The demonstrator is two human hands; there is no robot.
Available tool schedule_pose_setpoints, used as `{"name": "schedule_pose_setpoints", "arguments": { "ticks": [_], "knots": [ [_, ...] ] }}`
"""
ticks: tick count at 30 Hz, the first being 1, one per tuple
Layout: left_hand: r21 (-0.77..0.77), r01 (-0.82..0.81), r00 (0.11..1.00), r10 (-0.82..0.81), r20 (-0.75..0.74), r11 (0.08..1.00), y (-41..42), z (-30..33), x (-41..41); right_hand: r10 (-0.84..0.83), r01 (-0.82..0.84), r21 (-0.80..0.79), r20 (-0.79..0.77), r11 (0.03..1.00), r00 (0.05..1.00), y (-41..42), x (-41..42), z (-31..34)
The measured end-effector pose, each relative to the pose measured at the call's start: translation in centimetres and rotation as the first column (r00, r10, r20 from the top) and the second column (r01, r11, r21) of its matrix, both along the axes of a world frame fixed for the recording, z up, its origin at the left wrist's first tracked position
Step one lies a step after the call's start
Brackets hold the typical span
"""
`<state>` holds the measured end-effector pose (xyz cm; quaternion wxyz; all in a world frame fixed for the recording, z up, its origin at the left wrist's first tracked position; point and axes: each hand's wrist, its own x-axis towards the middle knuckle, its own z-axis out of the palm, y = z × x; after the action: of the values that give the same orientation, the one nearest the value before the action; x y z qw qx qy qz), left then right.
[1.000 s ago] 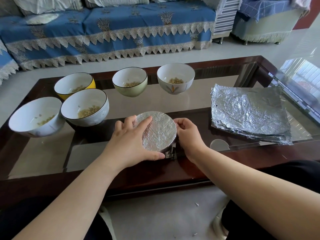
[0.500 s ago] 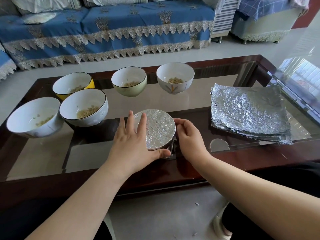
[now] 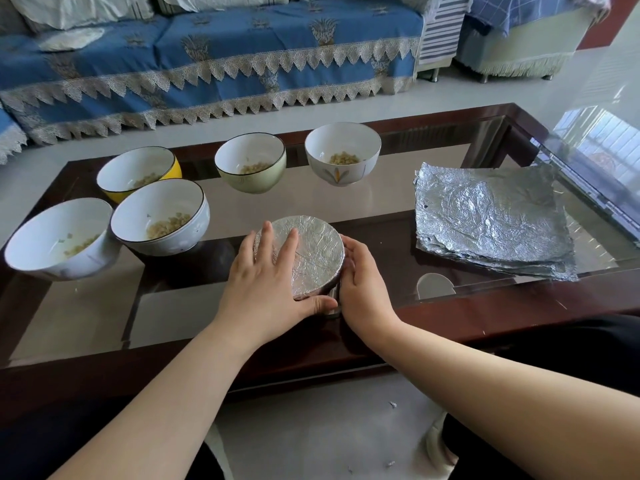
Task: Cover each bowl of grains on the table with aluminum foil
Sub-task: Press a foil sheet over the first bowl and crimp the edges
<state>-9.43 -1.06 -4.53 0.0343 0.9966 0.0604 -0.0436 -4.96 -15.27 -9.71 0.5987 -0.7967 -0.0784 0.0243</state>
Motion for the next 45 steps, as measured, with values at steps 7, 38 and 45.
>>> {"name": "schedule_pose_setpoints", "arguments": {
  "ticks": [7, 38, 45],
  "knots": [
    [0.015, -0.007, 0.999, 0.006, 0.036, 1.000, 0.1, -0.3, 0.1, -0.013, 0.013, -0.026, 0.003, 1.000, 1.000, 0.6, 0.0, 0.0],
    [0.021, -0.060, 0.993, 0.058, 0.100, 0.998, -0.1, -1.1, 0.8, -0.073, 0.090, 0.079, -0.200, 0.993, 0.977, 0.6, 0.8, 2.4],
    [0.015, -0.062, 0.993, 0.061, 0.097, 0.998, -0.1, -0.9, 0.6, -0.110, 0.193, 0.167, -0.411, 0.967, 0.905, 0.4, 1.6, 0.9]
  ]
}}
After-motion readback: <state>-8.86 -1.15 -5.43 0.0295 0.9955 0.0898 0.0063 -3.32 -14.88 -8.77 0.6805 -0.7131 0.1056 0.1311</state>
